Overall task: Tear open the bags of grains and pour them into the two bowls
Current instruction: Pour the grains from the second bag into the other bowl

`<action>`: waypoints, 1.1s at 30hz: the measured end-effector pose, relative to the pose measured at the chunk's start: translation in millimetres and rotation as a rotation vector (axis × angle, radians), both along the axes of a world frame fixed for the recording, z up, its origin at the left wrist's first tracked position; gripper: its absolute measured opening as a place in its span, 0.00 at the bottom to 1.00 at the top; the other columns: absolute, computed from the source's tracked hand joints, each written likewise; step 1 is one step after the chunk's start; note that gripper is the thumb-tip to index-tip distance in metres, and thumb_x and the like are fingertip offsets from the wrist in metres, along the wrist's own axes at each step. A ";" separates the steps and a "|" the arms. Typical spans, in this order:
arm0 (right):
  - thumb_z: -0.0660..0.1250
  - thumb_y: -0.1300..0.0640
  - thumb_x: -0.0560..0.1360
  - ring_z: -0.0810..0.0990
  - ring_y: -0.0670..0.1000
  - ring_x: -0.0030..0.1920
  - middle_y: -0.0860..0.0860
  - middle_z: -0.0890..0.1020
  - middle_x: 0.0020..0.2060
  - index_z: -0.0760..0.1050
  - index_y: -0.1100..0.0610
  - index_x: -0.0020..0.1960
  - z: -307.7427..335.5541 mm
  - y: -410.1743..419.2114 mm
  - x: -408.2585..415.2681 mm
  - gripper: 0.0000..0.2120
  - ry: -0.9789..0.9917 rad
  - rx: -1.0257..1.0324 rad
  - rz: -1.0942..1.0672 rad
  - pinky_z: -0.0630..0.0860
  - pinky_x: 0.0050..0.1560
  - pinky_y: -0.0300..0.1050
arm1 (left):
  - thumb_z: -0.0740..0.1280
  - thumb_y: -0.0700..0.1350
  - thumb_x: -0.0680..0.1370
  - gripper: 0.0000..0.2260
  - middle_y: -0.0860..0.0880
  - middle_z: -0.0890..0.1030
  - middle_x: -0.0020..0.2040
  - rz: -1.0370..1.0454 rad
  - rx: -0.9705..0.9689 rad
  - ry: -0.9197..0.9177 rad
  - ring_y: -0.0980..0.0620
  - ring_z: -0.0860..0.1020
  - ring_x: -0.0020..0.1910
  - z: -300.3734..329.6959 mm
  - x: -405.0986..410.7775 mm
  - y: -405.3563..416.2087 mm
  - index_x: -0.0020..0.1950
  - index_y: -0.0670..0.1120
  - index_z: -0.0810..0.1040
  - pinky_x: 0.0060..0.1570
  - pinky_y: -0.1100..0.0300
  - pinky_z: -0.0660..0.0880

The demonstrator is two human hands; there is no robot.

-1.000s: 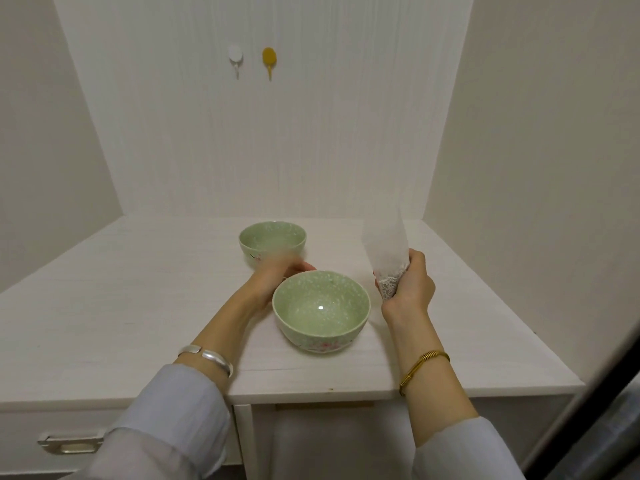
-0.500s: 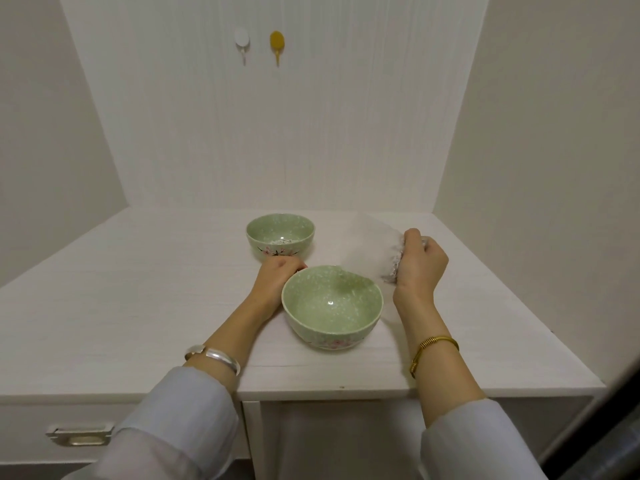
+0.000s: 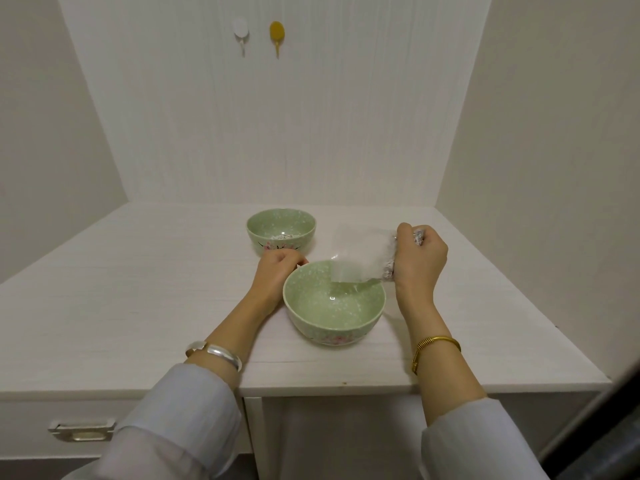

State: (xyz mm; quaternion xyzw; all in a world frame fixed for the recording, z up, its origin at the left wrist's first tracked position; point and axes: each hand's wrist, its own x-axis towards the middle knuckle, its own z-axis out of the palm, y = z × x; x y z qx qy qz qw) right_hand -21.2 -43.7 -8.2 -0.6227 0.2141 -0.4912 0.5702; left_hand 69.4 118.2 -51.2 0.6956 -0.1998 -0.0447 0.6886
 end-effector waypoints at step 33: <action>0.63 0.60 0.71 0.64 0.41 0.21 0.44 0.64 0.20 0.60 0.51 0.27 -0.6 3.6 -3.6 0.18 -0.078 -0.197 -0.026 0.60 0.24 0.29 | 0.61 0.35 0.71 0.23 0.56 0.68 0.18 -0.010 0.004 -0.004 0.57 0.67 0.21 -1.1 -1.0 2.9 0.17 0.50 0.68 0.24 0.64 0.65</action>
